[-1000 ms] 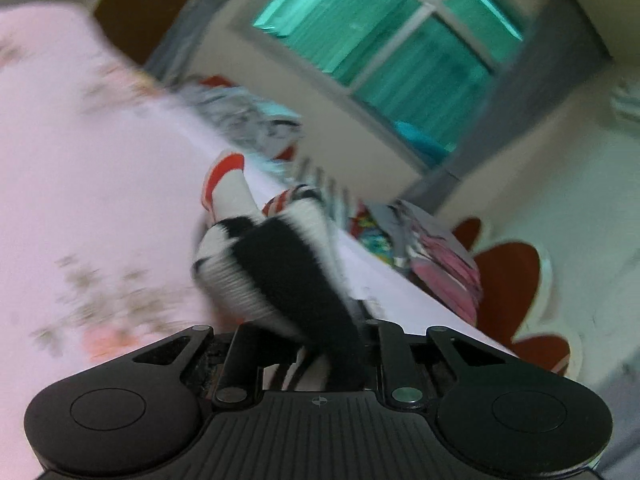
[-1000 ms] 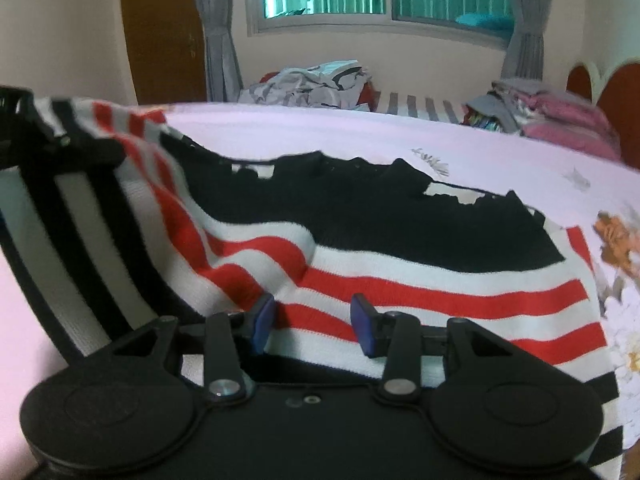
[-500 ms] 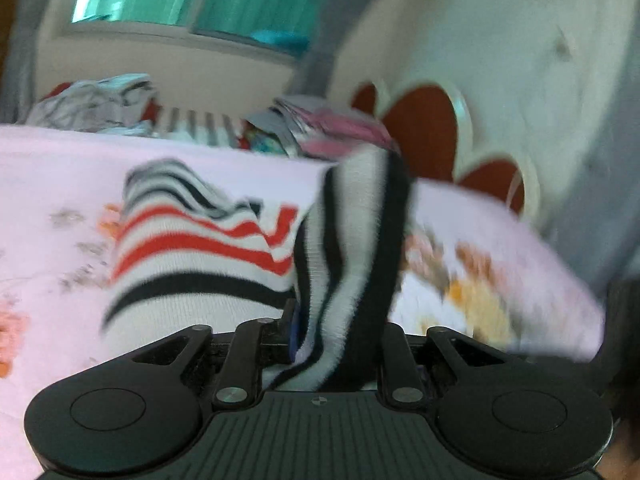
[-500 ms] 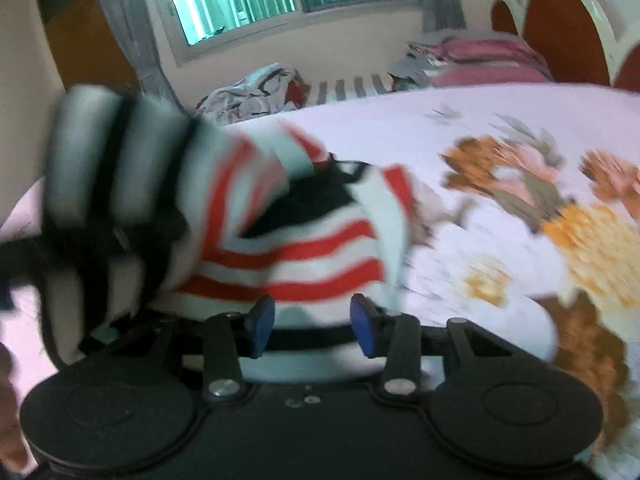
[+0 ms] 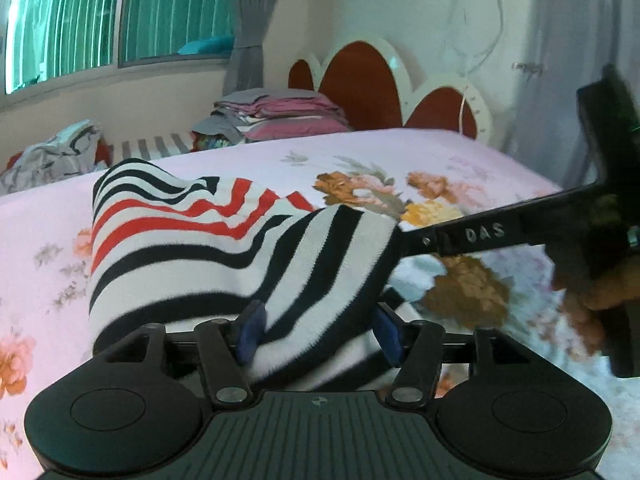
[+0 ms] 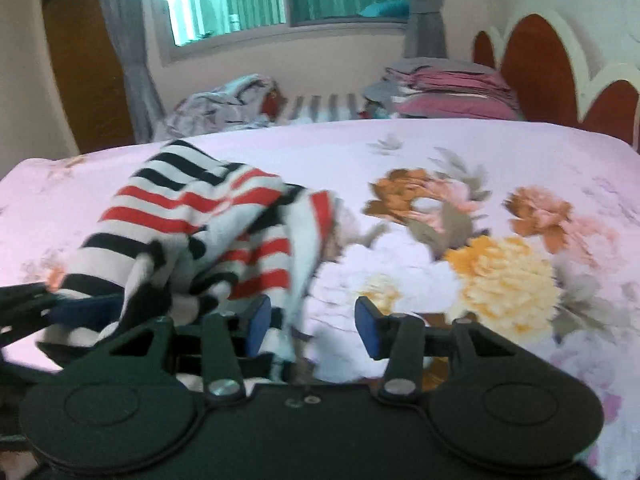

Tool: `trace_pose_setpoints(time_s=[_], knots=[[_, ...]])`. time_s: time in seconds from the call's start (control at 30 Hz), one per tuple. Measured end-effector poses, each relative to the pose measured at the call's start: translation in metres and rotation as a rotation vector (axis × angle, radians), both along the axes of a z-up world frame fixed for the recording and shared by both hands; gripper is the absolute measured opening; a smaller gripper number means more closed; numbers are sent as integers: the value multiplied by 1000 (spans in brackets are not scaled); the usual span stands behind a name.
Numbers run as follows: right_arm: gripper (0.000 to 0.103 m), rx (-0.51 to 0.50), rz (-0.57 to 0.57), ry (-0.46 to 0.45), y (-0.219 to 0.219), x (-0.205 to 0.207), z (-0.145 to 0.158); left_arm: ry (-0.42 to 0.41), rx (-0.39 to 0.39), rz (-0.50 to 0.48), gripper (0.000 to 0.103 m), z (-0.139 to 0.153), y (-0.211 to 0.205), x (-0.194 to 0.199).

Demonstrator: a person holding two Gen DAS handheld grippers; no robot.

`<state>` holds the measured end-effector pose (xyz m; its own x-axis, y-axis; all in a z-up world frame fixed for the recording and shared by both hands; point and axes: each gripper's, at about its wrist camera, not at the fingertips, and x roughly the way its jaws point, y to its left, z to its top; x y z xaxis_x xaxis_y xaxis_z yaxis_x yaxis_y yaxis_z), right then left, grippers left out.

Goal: Fold small clothes

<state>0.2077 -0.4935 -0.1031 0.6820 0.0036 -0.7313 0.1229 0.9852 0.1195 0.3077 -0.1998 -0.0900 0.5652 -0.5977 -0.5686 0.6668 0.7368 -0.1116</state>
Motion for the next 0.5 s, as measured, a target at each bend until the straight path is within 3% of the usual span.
trace_pose_setpoints(time_s=[0.17, 0.3, 0.37, 0.5], knots=[[51, 147, -5, -96, 0, 14, 13, 17, -95, 114, 59, 19, 42, 2], [57, 296, 12, -102, 3, 43, 15, 6, -103, 238, 59, 28, 75, 17], [67, 362, 44, -24, 8, 65, 3, 11, -98, 288, 59, 28, 86, 27], [64, 435, 17, 116, 12, 94, -29, 63, -107, 353, 59, 17, 94, 44]])
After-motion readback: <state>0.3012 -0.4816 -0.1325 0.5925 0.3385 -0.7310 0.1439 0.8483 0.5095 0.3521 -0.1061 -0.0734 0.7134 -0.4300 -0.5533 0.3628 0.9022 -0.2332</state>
